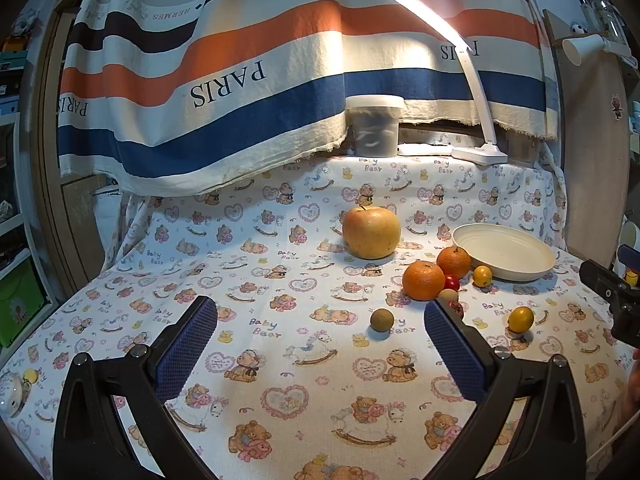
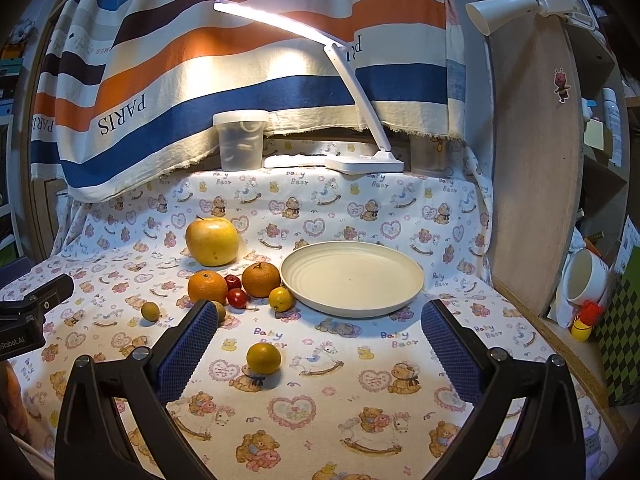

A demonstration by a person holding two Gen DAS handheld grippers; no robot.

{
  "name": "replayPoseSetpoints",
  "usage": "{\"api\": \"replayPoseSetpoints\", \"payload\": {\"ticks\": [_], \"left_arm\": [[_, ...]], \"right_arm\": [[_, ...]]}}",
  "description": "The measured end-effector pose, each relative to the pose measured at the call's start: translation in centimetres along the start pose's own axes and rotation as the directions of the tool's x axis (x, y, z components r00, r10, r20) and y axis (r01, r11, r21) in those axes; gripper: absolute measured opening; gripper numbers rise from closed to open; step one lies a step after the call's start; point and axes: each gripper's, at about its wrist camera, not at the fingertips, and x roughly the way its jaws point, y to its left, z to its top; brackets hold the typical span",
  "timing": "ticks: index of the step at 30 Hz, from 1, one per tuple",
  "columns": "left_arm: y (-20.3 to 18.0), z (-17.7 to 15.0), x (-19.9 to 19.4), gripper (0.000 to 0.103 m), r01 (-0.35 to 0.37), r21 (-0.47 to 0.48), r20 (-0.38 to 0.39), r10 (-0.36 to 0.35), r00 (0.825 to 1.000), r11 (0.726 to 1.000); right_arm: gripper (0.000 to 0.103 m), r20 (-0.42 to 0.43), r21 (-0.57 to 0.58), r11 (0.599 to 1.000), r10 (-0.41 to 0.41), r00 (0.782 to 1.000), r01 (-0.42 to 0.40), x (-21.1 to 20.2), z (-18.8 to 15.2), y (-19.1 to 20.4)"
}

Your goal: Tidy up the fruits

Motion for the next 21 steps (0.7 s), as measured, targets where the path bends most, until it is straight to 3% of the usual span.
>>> {"api": "replayPoseSetpoints", "payload": {"ticks": [21], "left_arm": [[-0.46,-0.09,0.4,0.103,0.001,0.025,-0.034,-0.001,0.999,1.0]], "right_arm": [[0.103,-0.006,0.003,1.0,-0.004,1.0,0.004,0.21,0.02,-0.08]]}}
